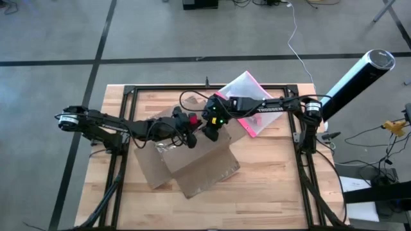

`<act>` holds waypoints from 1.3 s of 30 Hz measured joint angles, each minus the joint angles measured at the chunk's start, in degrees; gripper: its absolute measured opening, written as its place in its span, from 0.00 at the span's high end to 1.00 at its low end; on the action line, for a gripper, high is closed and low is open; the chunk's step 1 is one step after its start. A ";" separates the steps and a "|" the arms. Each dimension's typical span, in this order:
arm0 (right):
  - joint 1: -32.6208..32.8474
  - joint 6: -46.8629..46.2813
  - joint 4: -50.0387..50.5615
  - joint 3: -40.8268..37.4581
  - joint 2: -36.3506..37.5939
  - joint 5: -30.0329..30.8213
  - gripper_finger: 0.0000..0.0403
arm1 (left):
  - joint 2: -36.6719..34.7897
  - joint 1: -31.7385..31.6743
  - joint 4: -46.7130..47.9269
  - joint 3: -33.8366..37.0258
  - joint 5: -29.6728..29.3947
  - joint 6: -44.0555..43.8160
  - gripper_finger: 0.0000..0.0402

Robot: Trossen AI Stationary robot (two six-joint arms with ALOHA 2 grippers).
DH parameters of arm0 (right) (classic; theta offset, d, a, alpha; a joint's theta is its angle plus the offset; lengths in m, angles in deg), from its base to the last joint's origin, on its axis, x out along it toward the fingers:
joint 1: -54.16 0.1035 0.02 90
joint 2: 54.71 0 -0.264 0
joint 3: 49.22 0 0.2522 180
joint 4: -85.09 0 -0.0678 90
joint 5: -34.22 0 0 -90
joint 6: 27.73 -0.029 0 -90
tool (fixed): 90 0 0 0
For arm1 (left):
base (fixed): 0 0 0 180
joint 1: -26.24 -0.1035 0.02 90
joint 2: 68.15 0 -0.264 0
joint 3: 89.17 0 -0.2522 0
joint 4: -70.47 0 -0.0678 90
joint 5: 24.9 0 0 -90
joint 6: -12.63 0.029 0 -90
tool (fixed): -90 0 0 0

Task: Unpack boxes
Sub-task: Break down the cardboard box

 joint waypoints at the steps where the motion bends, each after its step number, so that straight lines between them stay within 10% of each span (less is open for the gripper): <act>1: 0.00 0.00 0.00 0.00 0.00 0.00 1.00 | 0.00 0.00 0.15 0.01 -0.02 0.01 0.94; 39: -3.47 -1.43 0.28 -0.04 -0.02 2.62 1.00 | -9.77 0.39 17.94 -2.03 3.84 -8.48 0.94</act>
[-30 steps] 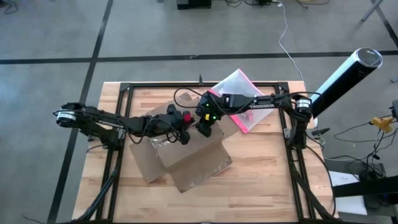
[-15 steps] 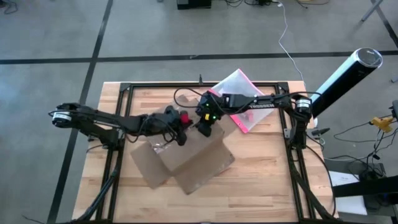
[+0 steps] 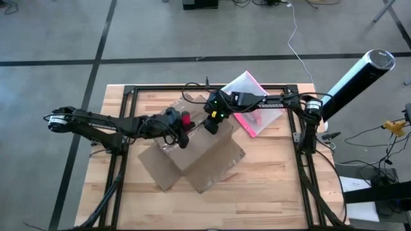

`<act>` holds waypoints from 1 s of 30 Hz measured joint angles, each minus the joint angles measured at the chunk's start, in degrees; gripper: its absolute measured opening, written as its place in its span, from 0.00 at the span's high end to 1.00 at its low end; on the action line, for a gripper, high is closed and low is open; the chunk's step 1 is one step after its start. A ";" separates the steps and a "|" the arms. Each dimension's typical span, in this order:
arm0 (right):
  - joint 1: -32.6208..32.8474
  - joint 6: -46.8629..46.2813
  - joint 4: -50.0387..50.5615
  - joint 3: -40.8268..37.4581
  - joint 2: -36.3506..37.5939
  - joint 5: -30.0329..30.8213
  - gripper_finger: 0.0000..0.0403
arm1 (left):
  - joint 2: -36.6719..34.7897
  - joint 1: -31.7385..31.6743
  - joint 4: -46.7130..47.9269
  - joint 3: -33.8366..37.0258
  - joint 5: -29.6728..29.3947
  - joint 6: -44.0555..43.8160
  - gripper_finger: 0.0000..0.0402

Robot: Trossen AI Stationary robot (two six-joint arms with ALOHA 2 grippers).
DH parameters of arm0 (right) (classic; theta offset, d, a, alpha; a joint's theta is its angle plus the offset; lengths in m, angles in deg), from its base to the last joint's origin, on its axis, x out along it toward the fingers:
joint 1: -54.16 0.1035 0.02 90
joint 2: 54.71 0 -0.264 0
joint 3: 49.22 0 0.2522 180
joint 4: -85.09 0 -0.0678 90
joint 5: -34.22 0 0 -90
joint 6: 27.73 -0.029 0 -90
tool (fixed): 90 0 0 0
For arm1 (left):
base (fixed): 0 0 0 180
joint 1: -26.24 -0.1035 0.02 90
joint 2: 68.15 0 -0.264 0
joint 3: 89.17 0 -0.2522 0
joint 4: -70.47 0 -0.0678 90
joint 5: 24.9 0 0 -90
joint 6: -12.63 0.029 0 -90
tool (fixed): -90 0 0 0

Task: Unpack boxes
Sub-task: Break down the cardboard box

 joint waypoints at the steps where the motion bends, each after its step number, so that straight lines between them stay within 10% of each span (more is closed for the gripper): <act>1: -0.01 0.14 -0.01 0.00 0.00 -0.02 1.00 | 0.03 0.00 -0.13 0.00 -0.98 0.34 0.94; 30: 0.08 0.01 0.02 -0.07 -0.02 -0.26 1.00 | 9.40 -0.39 -8.51 0.13 -5.24 4.50 0.94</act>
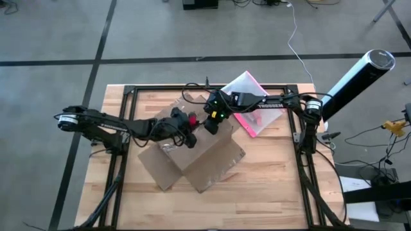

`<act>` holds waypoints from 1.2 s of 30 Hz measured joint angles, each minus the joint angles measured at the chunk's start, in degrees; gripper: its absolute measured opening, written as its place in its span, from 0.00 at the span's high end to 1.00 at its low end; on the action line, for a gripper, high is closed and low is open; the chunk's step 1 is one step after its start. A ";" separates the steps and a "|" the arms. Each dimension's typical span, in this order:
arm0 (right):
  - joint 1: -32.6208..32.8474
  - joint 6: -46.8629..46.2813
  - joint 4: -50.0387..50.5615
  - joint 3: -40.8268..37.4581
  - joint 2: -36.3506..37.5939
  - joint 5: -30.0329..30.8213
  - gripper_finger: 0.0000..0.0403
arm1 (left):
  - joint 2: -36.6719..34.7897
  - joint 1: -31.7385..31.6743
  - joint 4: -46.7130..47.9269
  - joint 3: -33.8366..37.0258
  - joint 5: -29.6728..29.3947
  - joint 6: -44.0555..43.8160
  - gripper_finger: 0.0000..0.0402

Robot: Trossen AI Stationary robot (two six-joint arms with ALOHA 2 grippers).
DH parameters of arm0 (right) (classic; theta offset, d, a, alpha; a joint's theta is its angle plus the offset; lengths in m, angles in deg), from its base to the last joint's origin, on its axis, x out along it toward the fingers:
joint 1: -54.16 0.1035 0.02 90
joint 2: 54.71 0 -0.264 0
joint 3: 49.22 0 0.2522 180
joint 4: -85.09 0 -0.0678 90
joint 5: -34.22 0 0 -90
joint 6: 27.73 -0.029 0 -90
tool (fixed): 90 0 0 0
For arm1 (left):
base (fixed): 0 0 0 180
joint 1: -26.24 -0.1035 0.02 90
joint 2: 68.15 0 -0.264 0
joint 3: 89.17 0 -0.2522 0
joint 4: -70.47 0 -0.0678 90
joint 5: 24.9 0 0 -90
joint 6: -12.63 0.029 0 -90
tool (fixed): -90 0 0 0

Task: Unpack boxes
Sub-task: Break down the cardboard box

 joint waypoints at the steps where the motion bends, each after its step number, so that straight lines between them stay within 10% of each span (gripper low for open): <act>1: 0.00 0.03 0.02 0.00 0.00 0.00 1.00 | 0.00 -0.04 -0.20 0.00 0.02 0.08 0.94; 36: 0.04 0.15 0.03 -0.02 0.00 -0.19 1.00 | -1.64 -0.24 5.32 0.27 2.64 -0.21 0.94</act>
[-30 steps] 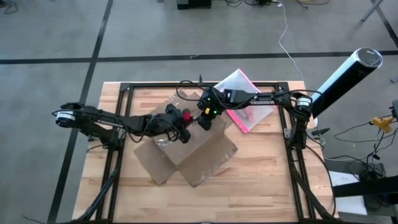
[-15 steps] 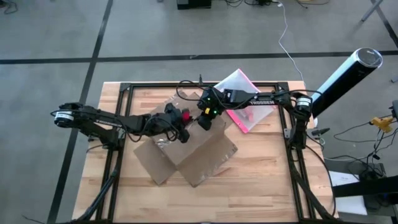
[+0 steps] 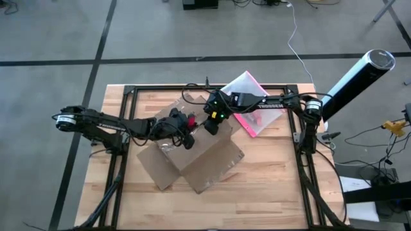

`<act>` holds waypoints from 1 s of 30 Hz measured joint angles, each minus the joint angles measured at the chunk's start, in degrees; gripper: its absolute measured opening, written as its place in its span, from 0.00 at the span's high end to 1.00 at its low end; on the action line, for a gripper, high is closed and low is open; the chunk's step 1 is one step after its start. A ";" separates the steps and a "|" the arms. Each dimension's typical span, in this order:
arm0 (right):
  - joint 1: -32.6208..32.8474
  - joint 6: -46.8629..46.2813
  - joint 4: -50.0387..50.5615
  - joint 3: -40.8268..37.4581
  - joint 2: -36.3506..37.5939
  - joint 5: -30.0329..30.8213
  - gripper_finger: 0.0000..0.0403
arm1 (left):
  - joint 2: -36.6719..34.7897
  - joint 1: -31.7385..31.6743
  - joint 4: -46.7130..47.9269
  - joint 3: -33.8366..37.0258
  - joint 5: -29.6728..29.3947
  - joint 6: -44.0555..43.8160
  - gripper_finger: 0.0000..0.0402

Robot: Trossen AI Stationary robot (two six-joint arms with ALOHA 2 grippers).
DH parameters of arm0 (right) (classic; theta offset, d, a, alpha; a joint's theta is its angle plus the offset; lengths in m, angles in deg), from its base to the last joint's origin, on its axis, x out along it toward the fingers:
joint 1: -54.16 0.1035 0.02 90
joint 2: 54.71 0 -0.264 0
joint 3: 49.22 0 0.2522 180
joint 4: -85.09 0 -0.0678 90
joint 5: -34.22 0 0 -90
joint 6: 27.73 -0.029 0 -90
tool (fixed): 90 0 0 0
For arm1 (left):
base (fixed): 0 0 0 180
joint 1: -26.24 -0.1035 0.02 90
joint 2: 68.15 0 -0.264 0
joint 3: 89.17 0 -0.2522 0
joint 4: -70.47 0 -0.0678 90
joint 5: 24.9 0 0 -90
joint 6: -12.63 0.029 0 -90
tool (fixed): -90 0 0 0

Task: Unpack boxes
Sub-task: Break down the cardboard box

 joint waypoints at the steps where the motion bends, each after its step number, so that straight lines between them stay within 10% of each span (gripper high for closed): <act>1: -0.01 0.00 -0.01 0.00 0.00 0.00 1.00 | 0.00 0.00 0.38 0.05 0.02 -0.18 0.94; 30: -0.84 -0.35 -0.10 -0.02 0.00 0.23 1.00 | -5.37 2.06 3.14 -0.38 4.58 -10.18 0.94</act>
